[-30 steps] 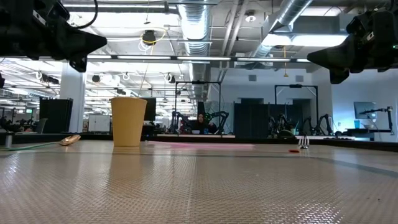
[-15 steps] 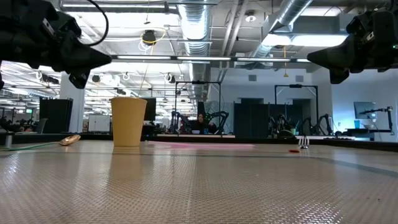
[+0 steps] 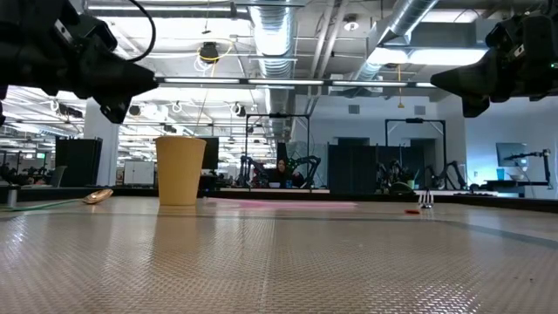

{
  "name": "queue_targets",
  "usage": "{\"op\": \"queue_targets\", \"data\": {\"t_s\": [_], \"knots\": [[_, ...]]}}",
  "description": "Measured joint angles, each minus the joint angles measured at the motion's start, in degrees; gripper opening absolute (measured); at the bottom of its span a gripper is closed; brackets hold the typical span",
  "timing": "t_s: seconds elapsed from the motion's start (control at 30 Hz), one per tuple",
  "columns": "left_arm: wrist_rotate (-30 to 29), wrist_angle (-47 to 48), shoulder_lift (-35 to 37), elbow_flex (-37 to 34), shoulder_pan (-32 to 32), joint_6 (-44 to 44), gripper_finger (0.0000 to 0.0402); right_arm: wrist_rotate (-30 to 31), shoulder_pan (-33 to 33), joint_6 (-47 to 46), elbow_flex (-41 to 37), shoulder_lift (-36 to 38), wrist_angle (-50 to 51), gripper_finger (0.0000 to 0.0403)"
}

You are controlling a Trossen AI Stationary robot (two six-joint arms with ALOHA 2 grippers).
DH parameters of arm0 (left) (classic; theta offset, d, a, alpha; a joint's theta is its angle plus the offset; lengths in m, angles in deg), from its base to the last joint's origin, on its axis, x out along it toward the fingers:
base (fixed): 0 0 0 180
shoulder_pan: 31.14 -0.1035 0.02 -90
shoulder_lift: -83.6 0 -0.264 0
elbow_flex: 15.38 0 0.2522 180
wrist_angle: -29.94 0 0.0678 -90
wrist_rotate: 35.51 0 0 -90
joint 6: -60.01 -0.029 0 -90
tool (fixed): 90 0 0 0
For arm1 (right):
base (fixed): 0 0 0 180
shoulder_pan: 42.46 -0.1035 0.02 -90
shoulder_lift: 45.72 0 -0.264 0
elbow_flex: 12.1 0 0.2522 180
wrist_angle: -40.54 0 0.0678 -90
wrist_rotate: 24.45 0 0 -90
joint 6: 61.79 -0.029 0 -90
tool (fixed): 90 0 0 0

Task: Pick & Place Utensil
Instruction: Put the pink bowl on the transparent mat

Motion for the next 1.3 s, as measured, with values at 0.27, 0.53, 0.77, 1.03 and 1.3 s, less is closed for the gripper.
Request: {"op": "queue_targets", "data": {"t_s": [0.27, 0.53, 0.77, 1.03, 1.3], "knots": [[0.0, -2.1, 0.0, 0.0, 0.0, 0.0, 0.0086, 0.1, 0.1, 0.0, 0.0, 0.0, -1.3, 0.0001], [0.0, -2.3, 0.0, 0.0, 0.0, -0.1, 0.0086, 0.1, -0.1, 0.0, 0.0, 0.0, -4.7, 0.0001], [0.0, -2.9, 0.0, 0.0, 0.0, -0.2, 0.0086, -4.2, -0.1, 0.0, 2.7, 0.0, -4.7, 0.0043], [0.0, -8.3, 0.0, 0.3, 0.0, 0.2, 0.0086, -7.4, -2.0, 0.0, 7.7, -1.0, 0.5, 0.0121], [4.3, -8.0, -6.6, 9.4, 0.0, -1.9, 0.0086, -1.6, -8.9, -2.2, 17.8, -10.9, 10.2, 0.0137]]}}
